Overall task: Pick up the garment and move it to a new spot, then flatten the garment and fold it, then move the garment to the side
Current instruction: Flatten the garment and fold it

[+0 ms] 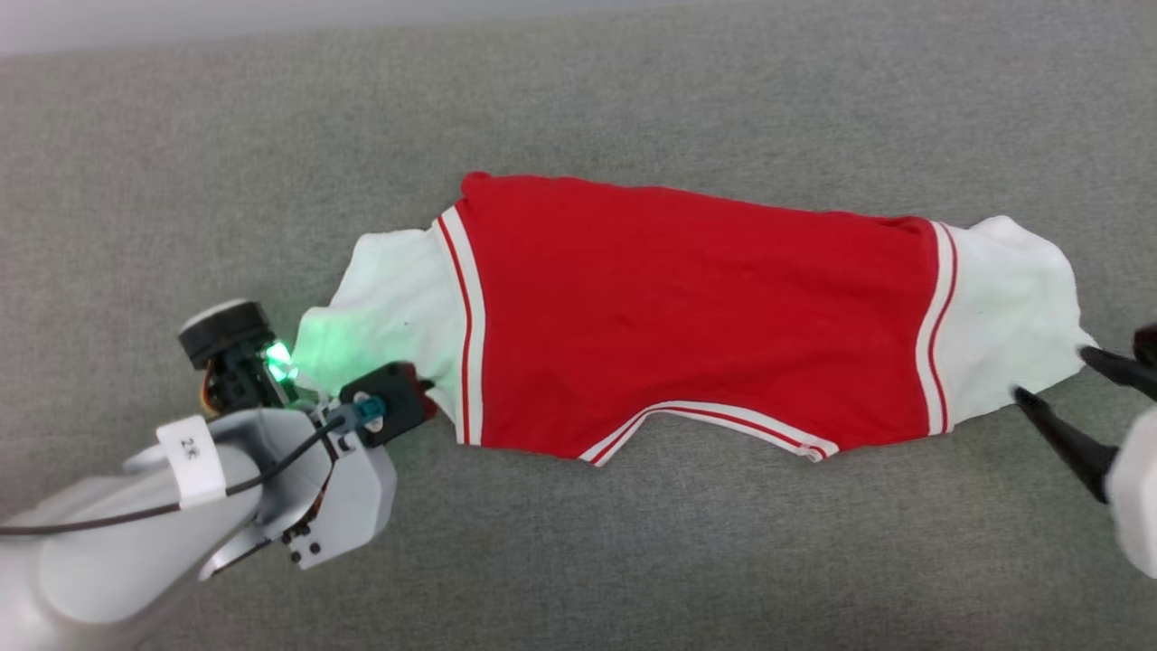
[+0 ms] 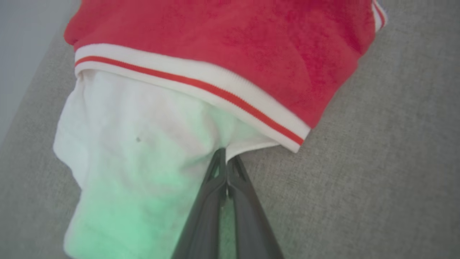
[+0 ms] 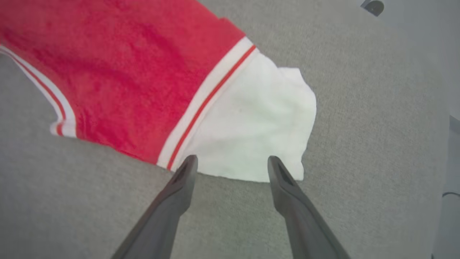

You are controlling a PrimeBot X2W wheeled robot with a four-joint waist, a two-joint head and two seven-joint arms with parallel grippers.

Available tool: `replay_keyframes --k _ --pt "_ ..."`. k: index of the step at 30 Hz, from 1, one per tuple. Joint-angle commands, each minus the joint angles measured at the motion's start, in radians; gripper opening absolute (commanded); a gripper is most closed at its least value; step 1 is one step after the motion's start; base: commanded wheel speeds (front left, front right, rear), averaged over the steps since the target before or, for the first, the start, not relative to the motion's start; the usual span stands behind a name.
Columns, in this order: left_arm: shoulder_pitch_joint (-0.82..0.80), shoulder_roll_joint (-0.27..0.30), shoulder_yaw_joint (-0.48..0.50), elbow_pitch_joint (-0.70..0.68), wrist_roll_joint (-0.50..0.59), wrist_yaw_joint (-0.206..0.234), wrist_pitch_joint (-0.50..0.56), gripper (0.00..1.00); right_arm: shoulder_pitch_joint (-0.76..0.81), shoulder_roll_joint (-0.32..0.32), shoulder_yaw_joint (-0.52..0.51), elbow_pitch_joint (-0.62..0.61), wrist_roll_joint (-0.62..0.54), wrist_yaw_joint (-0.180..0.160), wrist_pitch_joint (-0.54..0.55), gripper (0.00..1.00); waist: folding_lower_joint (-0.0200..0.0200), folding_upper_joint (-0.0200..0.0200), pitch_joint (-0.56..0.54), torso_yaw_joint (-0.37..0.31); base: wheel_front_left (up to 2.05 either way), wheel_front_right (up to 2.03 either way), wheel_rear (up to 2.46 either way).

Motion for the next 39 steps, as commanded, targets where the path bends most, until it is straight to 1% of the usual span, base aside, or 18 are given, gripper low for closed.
replay_keyframes --k 1,4,6,10,13,18,20,21,23,25,28,30,32,35,37,39 --pt "-0.013 -0.003 0.000 -0.003 -0.007 0.003 -0.002 0.00 0.001 -0.046 0.024 -0.011 0.016 -0.001 0.013 1.00 0.0000 0.0000 0.013 0.009 0.00 0.00 0.00" --pt "-0.028 -0.004 0.000 -0.012 -0.012 0.003 -0.002 0.00 -0.015 -0.146 0.101 -0.016 0.038 -0.001 0.031 1.00 0.0000 0.0000 0.032 0.015 0.00 0.00 0.00" --pt "-0.038 -0.005 0.000 -0.015 -0.018 0.003 -0.006 0.00 -0.041 -0.174 0.167 -0.009 0.051 -0.001 0.033 1.00 0.0000 0.0000 0.046 0.017 0.00 0.00 0.00" --pt "-0.054 -0.021 -0.001 -0.014 -0.017 0.003 -0.011 0.00 -0.124 -0.155 0.258 0.044 0.060 -0.001 0.009 1.00 0.0000 0.0000 0.071 0.029 0.00 0.00 0.00" --pt "-0.062 -0.034 -0.003 -0.014 -0.009 0.003 -0.008 0.00 -0.182 -0.147 0.335 0.100 0.047 -0.001 -0.019 1.00 0.0000 0.0000 0.086 0.042 0.00 0.00 0.00" --pt "-0.071 -0.047 -0.003 -0.005 -0.015 0.003 -0.017 0.00 -0.250 -0.161 0.477 0.206 0.035 -0.002 -0.056 1.00 0.0000 0.0000 0.093 0.060 0.00 0.00 0.00" --pt "-0.072 -0.052 -0.003 0.002 -0.026 0.003 -0.029 0.00 -0.269 -0.160 0.507 0.249 0.046 -0.005 -0.083 0.42 0.0000 0.0000 0.090 0.066 0.00 0.00 0.00" --pt "-0.069 -0.054 -0.003 0.005 -0.033 0.003 -0.034 0.00 -0.277 -0.157 0.516 0.264 0.050 -0.005 -0.100 0.00 0.0000 0.0000 0.087 0.067 0.00 0.00 0.00" --pt "-0.060 -0.057 -0.001 0.016 -0.062 0.003 -0.053 0.00 -0.291 -0.148 0.529 0.289 0.072 -0.006 -0.130 0.00 0.0000 0.0000 0.077 0.068 0.00 0.00 0.00" --pt "-0.061 -0.059 0.000 0.029 -0.105 0.003 -0.085 0.00 -0.298 -0.144 0.517 0.298 0.102 -0.004 -0.171 0.00 0.0000 0.0000 0.062 0.071 0.00 0.00 0.00" --pt "-0.062 -0.067 0.001 0.049 -0.220 0.003 -0.155 0.00 -0.306 -0.157 0.476 0.289 0.138 -0.002 -0.230 0.00 0.0000 0.0000 0.030 0.076 0.00 0.00 0.00" --pt "-0.064 -0.066 0.001 0.055 -0.302 0.003 -0.195 0.00 -0.307 -0.178 0.456 0.276 0.149 -0.002 -0.256 0.00 0.0000 0.0000 0.009 0.082 0.00 0.00 0.00" --pt "-0.072 -0.063 0.001 0.050 -0.371 0.003 -0.225 0.00 -0.307 -0.188 0.425 0.264 0.165 -0.002 -0.283 0.00 0.0000 0.0000 -0.011 0.090 0.00 0.00 0.00" --pt "-0.090 -0.058 0.001 0.021 -0.506 0.003 -0.273 0.00 -0.308 -0.190 0.363 0.245 0.195 -0.001 -0.314 0.00 0.0000 0.0000 -0.033 0.103 0.00 0.00 0.00" --pt "-0.107 -0.053 0.007 -0.008 -0.600 0.003 -0.299 0.00 -0.319 -0.179 0.313 0.241 0.210 -0.001 -0.331 0.00 0.0000 0.0000 -0.038 0.112 0.00 0.00 0.00" --pt "-0.129 -0.043 0.019 -0.029 -0.682 0.003 -0.315 0.00 -0.335 -0.154 0.258 0.249 0.220 -0.001 -0.343 0.00 0.0000 0.0000 -0.039 0.119 0.00 0.00 0.00"
